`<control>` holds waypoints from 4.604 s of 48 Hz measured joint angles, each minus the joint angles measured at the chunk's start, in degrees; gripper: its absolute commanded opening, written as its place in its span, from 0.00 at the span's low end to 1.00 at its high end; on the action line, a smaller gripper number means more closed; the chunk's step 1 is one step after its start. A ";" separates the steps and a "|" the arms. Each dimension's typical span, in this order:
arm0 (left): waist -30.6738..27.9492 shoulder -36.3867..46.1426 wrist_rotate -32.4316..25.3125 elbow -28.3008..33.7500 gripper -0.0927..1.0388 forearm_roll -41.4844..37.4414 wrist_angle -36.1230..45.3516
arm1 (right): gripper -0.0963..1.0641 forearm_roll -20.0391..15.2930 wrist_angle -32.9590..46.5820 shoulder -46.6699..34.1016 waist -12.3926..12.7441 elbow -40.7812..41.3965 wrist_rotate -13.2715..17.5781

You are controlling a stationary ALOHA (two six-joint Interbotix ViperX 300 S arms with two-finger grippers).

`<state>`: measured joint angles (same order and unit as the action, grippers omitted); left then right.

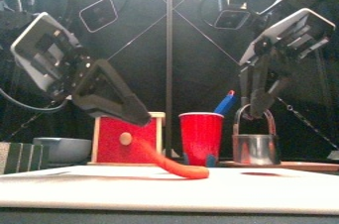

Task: Get the cutter from the drawer then cut the dough then place the extra dough in the bowl
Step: Place the extra dough in the bowl

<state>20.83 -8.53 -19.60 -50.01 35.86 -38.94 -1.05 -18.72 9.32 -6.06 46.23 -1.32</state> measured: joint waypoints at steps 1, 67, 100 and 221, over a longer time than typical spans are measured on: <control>0.00 0.00 0.00 -0.09 0.62 0.00 0.00 | 0.53 -0.09 0.09 0.00 0.00 0.18 -0.09; -9.32 -5.89 0.09 7.38 0.65 -7.21 22.94 | 0.74 -1.49 17.40 4.39 1.14 3.43 -0.18; -13.10 7.73 0.00 7.21 0.60 -16.44 21.45 | 0.74 -1.41 17.75 4.31 3.60 3.43 -0.18; -48.43 46.93 0.62 -24.61 0.85 14.06 32.08 | 0.74 -0.09 20.83 3.78 7.91 5.54 -0.35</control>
<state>-27.60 38.41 -18.98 -74.62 49.92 -6.86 -1.14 2.11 13.10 1.85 51.77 -1.67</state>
